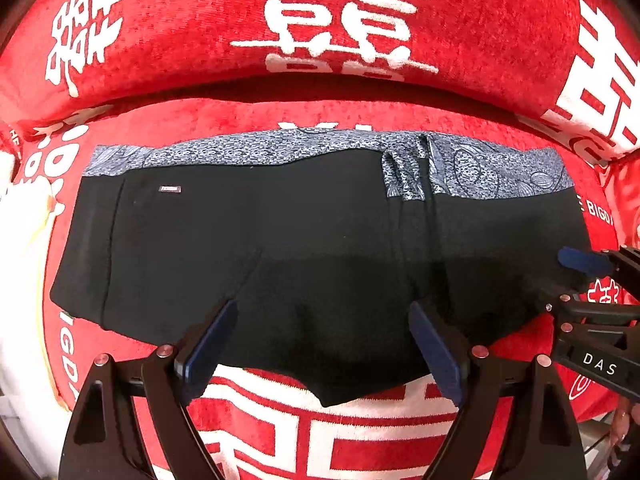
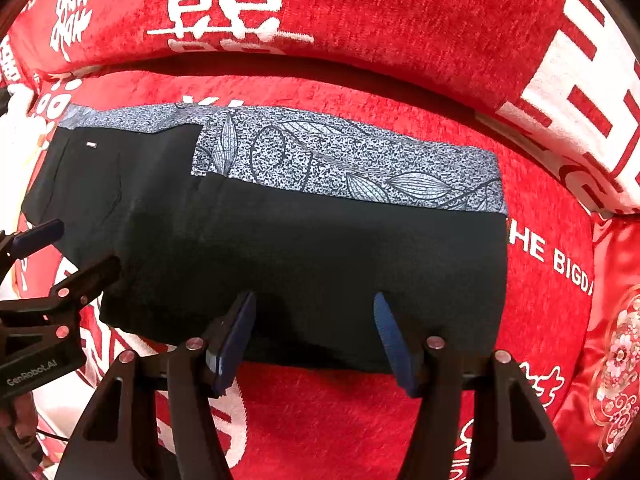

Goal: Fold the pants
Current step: 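Lower the trousers flat and press them down with both grippers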

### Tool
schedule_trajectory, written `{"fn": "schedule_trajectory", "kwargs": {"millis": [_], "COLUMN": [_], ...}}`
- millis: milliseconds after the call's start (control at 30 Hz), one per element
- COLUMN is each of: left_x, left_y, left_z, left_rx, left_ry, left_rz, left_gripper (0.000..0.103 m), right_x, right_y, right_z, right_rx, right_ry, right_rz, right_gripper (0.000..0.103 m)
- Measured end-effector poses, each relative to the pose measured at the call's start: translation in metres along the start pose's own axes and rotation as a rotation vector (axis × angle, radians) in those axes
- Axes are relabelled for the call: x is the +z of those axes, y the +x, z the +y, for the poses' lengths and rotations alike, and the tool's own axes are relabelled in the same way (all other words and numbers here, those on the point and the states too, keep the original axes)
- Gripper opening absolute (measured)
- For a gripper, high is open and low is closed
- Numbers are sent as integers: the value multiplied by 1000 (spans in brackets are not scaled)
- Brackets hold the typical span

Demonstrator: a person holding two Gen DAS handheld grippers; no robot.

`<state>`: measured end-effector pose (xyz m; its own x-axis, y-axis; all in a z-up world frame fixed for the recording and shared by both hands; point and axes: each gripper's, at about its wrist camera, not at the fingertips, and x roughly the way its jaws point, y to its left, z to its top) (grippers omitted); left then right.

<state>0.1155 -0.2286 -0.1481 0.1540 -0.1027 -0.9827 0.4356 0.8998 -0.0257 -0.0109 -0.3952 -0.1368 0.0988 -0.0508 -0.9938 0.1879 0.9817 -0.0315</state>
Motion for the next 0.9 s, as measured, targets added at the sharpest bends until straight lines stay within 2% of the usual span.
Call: {"fn": "schedule_trajectory", "kwargs": {"millis": [433, 900], "left_x": [0, -3], "left_y": [-1, 3], "left_z": [9, 17], "left_rx": [91, 95], "left_ry": [-8, -21], "left_rz": [47, 59], "left_gripper": [88, 88], "right_x": [-7, -8], "right_y": [-13, -10], "right_z": [6, 12], "right_rx": [59, 62], "right_ry": [37, 32], "right_rz": [-32, -19], "right_gripper": [65, 65]}}
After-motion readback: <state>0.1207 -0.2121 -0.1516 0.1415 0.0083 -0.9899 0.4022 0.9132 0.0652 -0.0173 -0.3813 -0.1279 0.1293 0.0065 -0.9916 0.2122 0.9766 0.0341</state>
